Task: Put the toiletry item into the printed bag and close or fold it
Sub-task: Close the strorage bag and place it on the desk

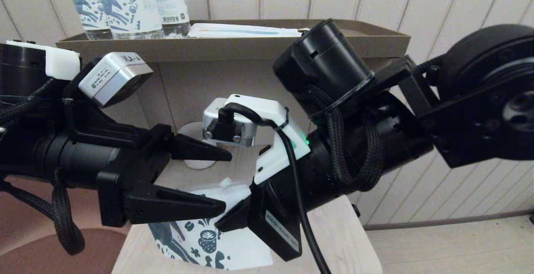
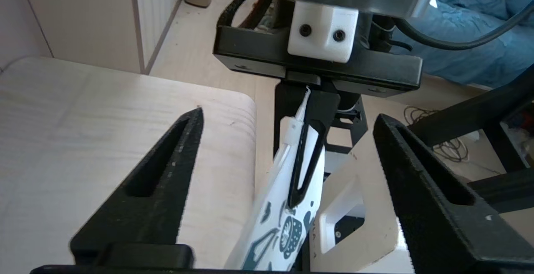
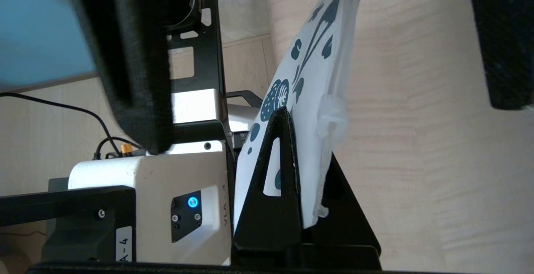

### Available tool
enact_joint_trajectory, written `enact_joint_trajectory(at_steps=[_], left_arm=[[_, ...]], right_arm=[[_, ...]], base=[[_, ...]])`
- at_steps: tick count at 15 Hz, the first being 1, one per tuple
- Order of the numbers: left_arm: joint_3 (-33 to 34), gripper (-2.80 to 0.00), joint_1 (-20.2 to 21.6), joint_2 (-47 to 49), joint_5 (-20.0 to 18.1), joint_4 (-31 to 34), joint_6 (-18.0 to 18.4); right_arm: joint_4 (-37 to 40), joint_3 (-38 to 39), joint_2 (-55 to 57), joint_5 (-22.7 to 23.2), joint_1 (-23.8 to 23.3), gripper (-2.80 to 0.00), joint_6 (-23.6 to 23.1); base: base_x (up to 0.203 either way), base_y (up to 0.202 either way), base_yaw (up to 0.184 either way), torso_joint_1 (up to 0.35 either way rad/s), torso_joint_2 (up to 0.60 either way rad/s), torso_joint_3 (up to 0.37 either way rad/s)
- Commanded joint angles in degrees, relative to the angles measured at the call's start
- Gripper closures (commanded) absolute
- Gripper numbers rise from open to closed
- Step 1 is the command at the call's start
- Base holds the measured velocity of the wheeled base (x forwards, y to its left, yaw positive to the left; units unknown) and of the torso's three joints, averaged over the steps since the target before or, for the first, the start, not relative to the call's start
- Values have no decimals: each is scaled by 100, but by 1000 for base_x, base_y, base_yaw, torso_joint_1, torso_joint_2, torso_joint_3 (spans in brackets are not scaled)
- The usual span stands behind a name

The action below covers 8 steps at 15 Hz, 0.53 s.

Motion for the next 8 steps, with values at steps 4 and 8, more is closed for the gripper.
enact_joint_trajectory(at_steps=[4,8], left_arm=[[41,-280,-33,-1,-36,-2,13],[67,-280,-34,-1,-36,-10,22]], right_arm=[[12,-15,12,16,-3,0,-20],[12,-47,-4,34,-2,0,-3]], base=[[0,0,0,0,0,0],[0,0,0,0,0,0]])
